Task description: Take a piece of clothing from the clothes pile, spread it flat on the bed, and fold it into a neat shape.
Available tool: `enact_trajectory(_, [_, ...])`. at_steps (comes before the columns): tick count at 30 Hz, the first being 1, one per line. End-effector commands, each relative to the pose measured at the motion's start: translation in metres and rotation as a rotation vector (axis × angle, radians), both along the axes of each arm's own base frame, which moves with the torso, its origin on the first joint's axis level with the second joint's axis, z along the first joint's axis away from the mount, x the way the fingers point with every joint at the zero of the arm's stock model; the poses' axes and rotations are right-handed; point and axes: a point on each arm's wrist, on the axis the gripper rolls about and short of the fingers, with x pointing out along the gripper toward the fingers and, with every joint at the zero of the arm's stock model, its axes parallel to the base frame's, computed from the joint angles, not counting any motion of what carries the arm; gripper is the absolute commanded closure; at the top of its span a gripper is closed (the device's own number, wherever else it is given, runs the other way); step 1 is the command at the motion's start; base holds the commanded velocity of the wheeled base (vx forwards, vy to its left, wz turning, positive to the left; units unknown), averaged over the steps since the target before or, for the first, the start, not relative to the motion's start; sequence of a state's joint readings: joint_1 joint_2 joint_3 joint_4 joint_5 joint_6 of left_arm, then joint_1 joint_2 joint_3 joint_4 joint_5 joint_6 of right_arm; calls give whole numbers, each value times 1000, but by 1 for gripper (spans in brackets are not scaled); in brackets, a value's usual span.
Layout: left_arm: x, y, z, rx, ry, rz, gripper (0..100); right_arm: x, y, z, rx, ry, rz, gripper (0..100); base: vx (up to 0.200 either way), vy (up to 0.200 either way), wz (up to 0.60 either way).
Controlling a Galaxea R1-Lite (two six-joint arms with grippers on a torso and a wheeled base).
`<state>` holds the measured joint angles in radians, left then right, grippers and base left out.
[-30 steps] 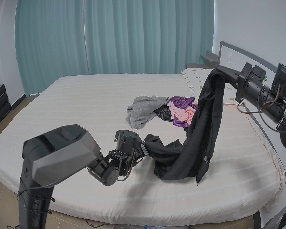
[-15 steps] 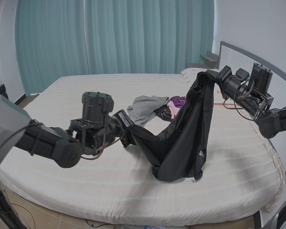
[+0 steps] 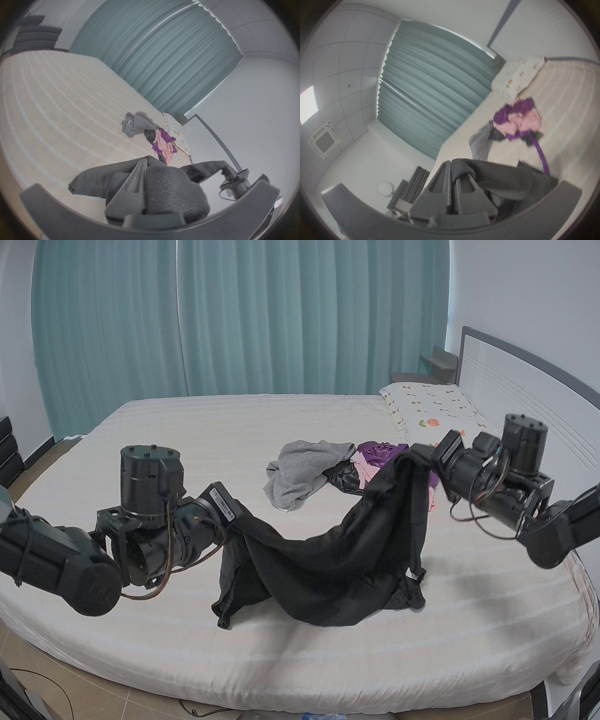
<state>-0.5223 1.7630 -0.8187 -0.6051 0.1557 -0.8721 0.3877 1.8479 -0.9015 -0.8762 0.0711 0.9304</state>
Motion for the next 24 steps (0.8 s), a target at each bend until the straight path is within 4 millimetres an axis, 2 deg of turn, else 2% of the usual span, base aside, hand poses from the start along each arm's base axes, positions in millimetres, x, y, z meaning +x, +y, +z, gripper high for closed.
enact_trajectory(1, [-5, -4, -39, 11, 100, -40, 100, -14, 29, -49, -25, 175, 88, 100, 0, 0, 0])
enact_trajectory(3, [-5, -5, -41, 14, 103, -40, 100, -15, 31, -49, -24, 180, 93, 100, 0, 0, 0])
enact_trajectory(4, [-1, -7, -51, 19, 133, -35, 100, -16, 38, -51, -15, 189, 104, 100, 0, 0, 0])
enact_trajectory(11, [-1, -7, -54, -13, 155, -25, 100, -14, 37, -56, -16, 199, 100, 100, 0, 0, 0])
enact_trajectory(17, [-5, -7, -60, -12, 181, -23, 100, -17, 36, -52, -13, 192, 97, 100, 0, 0, 0])
enact_trajectory(24, [-13, -1, -68, -15, 221, -8, 100, -18, 36, -51, -14, 190, 97, 100, -171, 0, 0])
